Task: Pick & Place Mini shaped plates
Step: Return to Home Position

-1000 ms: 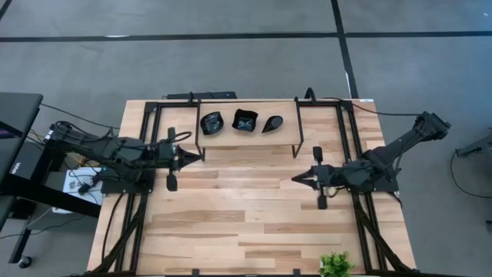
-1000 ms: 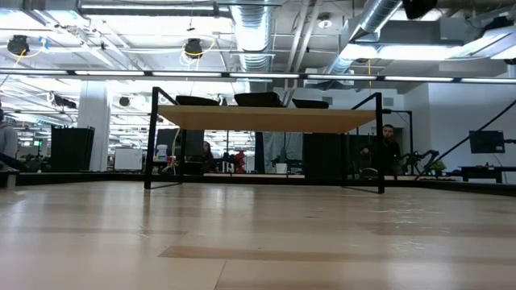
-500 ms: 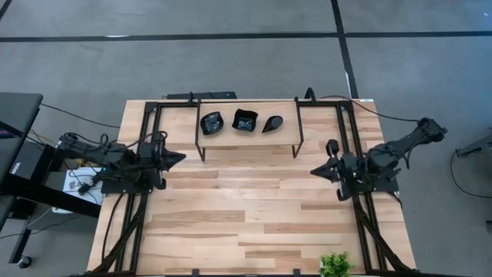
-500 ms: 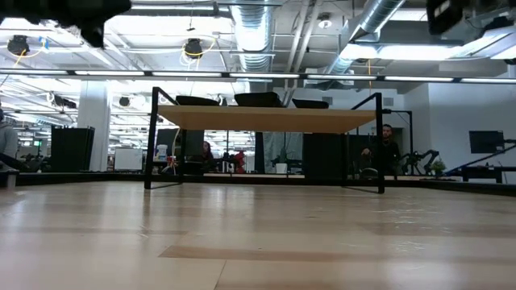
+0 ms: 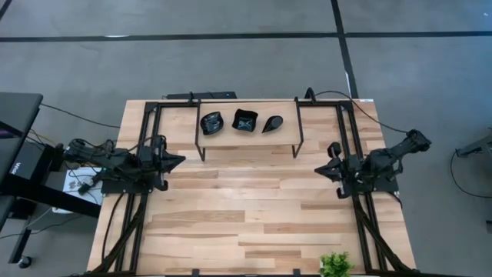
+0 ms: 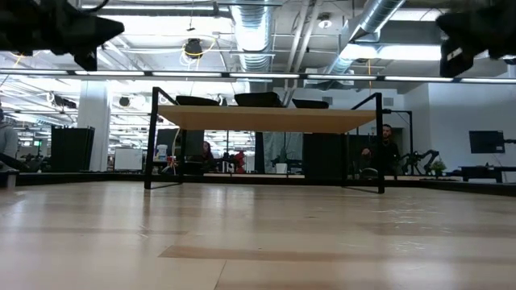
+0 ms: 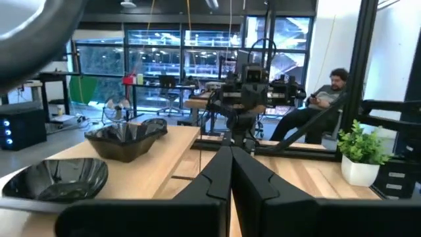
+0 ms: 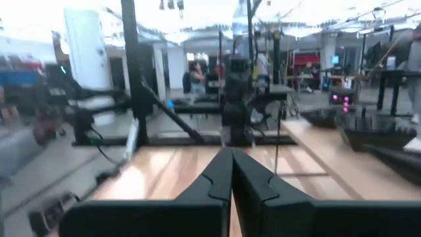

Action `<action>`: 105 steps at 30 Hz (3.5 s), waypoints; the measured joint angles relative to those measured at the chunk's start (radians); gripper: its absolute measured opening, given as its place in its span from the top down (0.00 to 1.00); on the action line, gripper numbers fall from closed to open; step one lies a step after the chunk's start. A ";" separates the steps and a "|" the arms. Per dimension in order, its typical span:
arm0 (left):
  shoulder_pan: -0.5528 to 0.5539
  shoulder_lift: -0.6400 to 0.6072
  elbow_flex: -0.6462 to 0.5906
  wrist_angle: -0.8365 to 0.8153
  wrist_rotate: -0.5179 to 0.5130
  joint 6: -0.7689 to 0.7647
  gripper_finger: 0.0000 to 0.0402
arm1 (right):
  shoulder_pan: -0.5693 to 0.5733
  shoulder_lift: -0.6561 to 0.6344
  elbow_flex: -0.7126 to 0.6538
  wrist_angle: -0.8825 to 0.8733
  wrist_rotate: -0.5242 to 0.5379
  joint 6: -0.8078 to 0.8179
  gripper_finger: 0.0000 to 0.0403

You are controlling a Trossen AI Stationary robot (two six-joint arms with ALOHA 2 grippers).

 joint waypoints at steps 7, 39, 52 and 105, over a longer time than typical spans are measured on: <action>0.021 -0.001 -0.086 0.182 -0.107 0.069 0.98 | -0.048 -0.002 -0.067 0.070 0.032 -0.081 1.00; 0.081 0.180 -0.086 0.175 -0.067 0.038 0.98 | -0.262 0.009 -0.067 -0.024 0.027 0.010 1.00; 0.081 0.262 -0.086 0.175 -0.067 0.038 0.98 | -0.262 0.009 -0.067 -0.024 0.027 0.010 1.00; 0.078 0.289 -0.086 0.182 -0.067 0.037 0.98 | -0.262 0.009 -0.067 -0.025 0.027 0.010 1.00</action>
